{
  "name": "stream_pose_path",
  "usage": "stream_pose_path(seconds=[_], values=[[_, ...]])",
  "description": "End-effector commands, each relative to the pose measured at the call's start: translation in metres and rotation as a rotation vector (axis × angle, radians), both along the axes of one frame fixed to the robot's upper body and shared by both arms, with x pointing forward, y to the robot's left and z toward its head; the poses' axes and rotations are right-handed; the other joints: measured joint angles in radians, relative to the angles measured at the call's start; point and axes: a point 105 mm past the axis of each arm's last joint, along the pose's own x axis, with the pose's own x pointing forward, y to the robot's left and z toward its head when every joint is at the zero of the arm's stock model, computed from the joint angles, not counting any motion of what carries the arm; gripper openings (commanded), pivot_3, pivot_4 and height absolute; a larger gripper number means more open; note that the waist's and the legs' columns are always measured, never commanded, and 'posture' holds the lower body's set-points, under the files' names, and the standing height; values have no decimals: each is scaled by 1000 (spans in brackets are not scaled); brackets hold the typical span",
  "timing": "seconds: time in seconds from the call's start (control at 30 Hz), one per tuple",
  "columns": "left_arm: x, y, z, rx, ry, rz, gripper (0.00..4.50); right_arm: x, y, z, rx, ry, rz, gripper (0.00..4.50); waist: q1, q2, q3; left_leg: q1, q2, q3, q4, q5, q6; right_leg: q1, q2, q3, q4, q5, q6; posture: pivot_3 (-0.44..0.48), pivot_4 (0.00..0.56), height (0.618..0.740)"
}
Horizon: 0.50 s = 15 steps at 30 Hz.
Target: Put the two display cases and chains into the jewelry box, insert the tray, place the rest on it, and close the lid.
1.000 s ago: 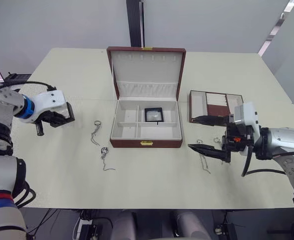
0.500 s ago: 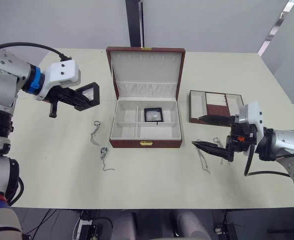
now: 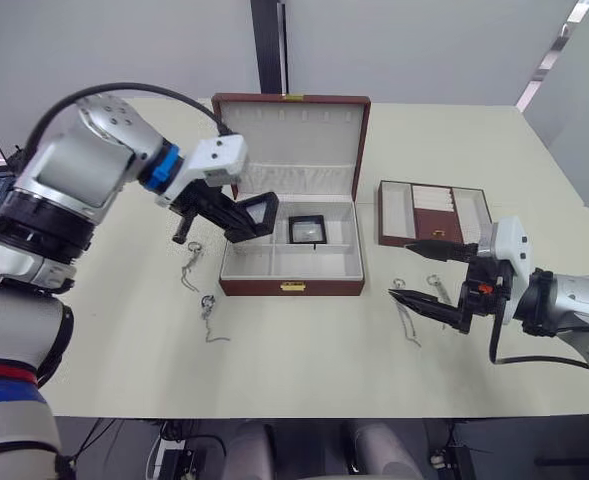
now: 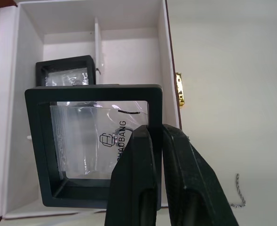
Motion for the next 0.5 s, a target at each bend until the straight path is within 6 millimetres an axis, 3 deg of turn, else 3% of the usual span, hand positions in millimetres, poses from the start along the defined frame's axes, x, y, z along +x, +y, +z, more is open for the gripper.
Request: stream_pose_path(seconds=[0.03,0.2,0.5], values=[[-3,-15,-4,10,18,-40,36,-6,-3,10,-11,-57,-16,4500,3,0,0,0,0,0,0,0,0,0,0,0,0,0,0,0,150,740],[-3,-35,-16,-5,65,-58,36,-8,-3,9,-7,-55,-35,4500,3,0,0,0,0,0,0,0,0,0,0,0,0,0,0,0,150,740],[3,-48,-42,15,93,-63,36,-9,-4,6,-8,-50,-50,4500,3,0,0,0,0,0,0,0,0,0,1,1,0,0,0,0,150,740]])
